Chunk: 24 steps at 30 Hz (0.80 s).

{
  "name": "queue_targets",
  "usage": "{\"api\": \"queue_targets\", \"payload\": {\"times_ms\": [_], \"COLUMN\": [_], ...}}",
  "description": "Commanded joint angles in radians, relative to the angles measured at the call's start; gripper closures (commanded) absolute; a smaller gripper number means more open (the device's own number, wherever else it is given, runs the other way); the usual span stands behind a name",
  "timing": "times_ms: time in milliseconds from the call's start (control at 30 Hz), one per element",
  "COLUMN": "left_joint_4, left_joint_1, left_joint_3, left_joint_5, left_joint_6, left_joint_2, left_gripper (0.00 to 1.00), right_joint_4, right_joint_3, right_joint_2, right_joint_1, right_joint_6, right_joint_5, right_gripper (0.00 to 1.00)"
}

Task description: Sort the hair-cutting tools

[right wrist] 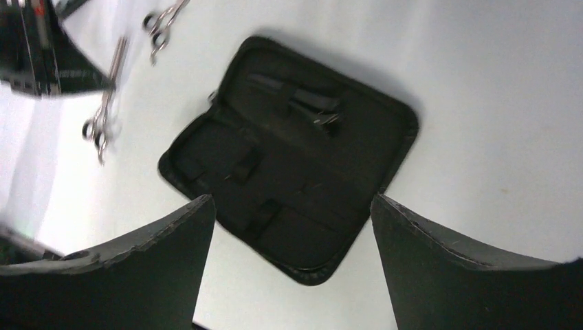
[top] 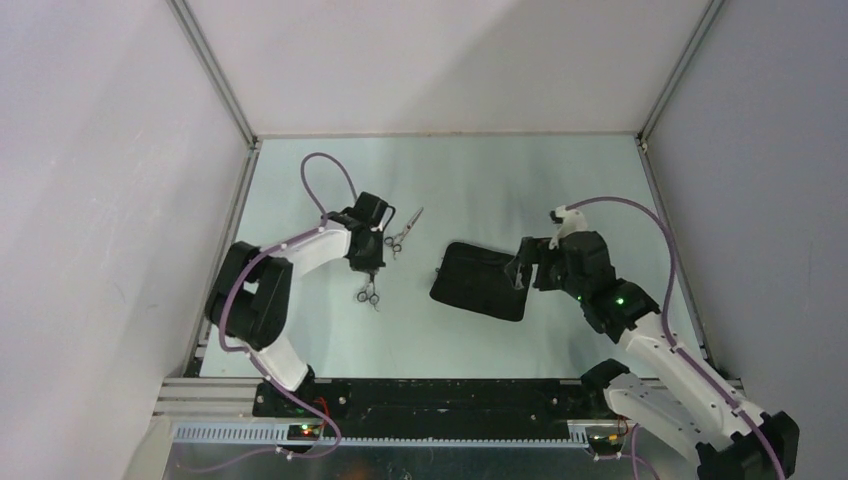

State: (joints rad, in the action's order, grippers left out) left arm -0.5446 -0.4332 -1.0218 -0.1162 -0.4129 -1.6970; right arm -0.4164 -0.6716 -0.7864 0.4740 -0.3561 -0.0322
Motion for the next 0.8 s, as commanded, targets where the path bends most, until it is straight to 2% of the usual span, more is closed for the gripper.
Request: {"api": "queue_targets", "payload": {"times_ms": [0, 133, 267, 433, 600, 767], "left_joint_4": [-0.008, -0.024, -0.048, -0.08, -0.119, -0.153], "left_joint_1": [0.002, -0.011, -0.061, -0.176, -0.289, -0.367], "left_joint_3": [-0.005, -0.016, -0.057, -0.131, -0.211, -0.273], "left_joint_5": [0.011, 0.019, 0.028, 0.024, 0.03, 0.081], "left_joint_6": [0.062, 0.113, 0.181, 0.311, 0.454, 0.545], "left_joint_2": [0.129, 0.189, 0.231, 0.248, 0.224, 0.165], "left_gripper": [1.0, 1.0, 1.0, 1.0, 1.0, 1.0], "right_joint_4": [0.057, 0.053, 0.076, 0.119, 0.064, 0.052], "right_joint_3": [-0.002, -0.002, 0.011, 0.05, 0.077, 0.118], "right_joint_2": [-0.056, -0.165, -0.256, -0.318, -0.388, -0.4], "right_joint_1": [0.119, 0.229, 0.277, 0.278, 0.247, 0.186], "right_joint_6": [-0.013, -0.042, -0.096, -0.171, -0.227, -0.281], "right_joint_5": [0.046, 0.007, 0.0, 0.021, 0.02, 0.062], "right_gripper": [0.13, 0.24, 0.33, 0.44, 0.56, 0.61]}}
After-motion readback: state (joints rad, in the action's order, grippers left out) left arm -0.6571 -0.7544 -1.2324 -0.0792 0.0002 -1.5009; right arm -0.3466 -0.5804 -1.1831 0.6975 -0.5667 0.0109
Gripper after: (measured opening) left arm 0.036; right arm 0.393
